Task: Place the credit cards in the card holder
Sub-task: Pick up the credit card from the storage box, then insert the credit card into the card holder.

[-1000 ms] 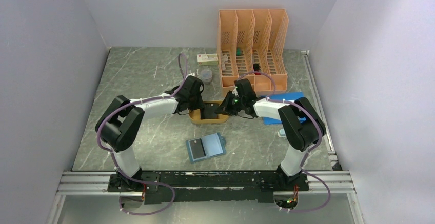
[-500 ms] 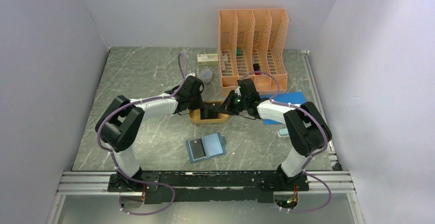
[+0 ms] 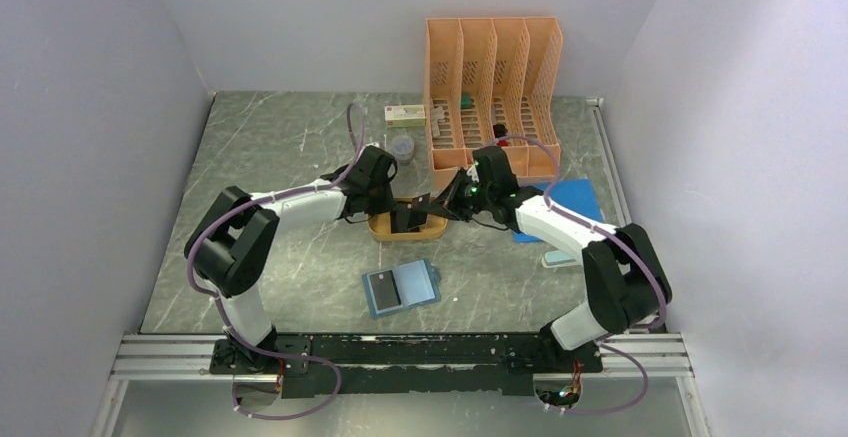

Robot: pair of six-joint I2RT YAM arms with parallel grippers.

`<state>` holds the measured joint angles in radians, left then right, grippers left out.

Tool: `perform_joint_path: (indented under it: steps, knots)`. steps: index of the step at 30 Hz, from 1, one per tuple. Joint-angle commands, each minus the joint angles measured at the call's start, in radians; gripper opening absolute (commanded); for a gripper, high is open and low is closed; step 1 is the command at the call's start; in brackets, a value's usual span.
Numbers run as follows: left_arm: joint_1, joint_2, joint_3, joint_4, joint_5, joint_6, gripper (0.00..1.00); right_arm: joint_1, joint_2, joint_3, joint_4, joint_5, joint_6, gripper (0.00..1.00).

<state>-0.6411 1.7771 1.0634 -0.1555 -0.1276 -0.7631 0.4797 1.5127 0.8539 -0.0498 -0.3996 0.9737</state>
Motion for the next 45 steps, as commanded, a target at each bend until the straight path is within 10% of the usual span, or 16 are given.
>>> perform_joint_path:
  steps: [1, 9, 16, 24, 45]
  knots:
    - [0.01, -0.058, 0.045, -0.085, -0.029, 0.012, 0.16, -0.017, -0.071, 0.023, -0.122, -0.014, 0.178, 0.0]
    - [0.009, -0.259, -0.002, -0.105, -0.059, 0.012, 0.27, -0.024, -0.211, 0.006, -0.152, -0.038, 0.269, 0.0]
    - [-0.114, -0.531, -0.186, -0.138, -0.046, 0.062, 0.71, -0.01, -0.402, 0.003, -0.328, 0.015, -0.204, 0.0]
    - [-0.354, -0.692, -0.424, -0.042, -0.02, -0.035, 0.65, 0.092, -0.572, -0.245, -0.373, -0.045, -0.327, 0.0]
    - [-0.478, -0.245, -0.226, -0.042, -0.165, -0.029, 0.66, 0.256, -0.589, -0.37, -0.397, 0.207, -0.218, 0.0]
